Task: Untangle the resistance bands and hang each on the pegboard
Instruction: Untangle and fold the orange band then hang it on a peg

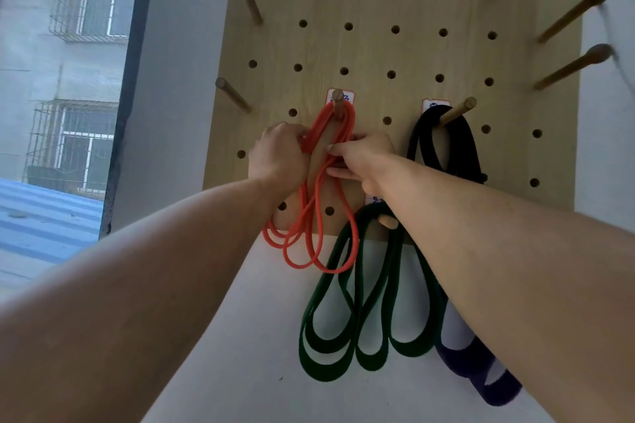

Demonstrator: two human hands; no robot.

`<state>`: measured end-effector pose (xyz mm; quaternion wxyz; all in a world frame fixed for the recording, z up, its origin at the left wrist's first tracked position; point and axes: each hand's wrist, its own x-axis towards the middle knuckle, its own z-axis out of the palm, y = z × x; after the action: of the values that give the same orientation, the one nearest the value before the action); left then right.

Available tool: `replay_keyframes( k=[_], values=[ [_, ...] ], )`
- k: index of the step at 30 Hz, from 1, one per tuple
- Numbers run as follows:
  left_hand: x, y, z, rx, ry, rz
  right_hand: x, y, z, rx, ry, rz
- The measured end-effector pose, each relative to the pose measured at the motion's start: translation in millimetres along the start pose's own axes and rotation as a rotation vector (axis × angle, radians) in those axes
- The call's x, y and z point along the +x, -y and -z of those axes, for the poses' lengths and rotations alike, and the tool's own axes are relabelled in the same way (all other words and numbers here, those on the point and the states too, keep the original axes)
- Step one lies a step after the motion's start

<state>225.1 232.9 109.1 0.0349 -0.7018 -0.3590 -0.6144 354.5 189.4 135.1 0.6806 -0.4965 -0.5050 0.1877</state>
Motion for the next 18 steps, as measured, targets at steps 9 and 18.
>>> replay_keyframes(
  k=[9, 18],
  values=[
    [1.7, 4.1, 0.0, 0.14, 0.002, -0.055, -1.2, 1.8, 8.2, -0.121, 0.1, -0.034],
    [-9.4, -6.5, -7.9, 0.013, 0.15, 0.029, -17.4, 1.8, 14.8, -0.644, -0.042, 0.145]
  ],
)
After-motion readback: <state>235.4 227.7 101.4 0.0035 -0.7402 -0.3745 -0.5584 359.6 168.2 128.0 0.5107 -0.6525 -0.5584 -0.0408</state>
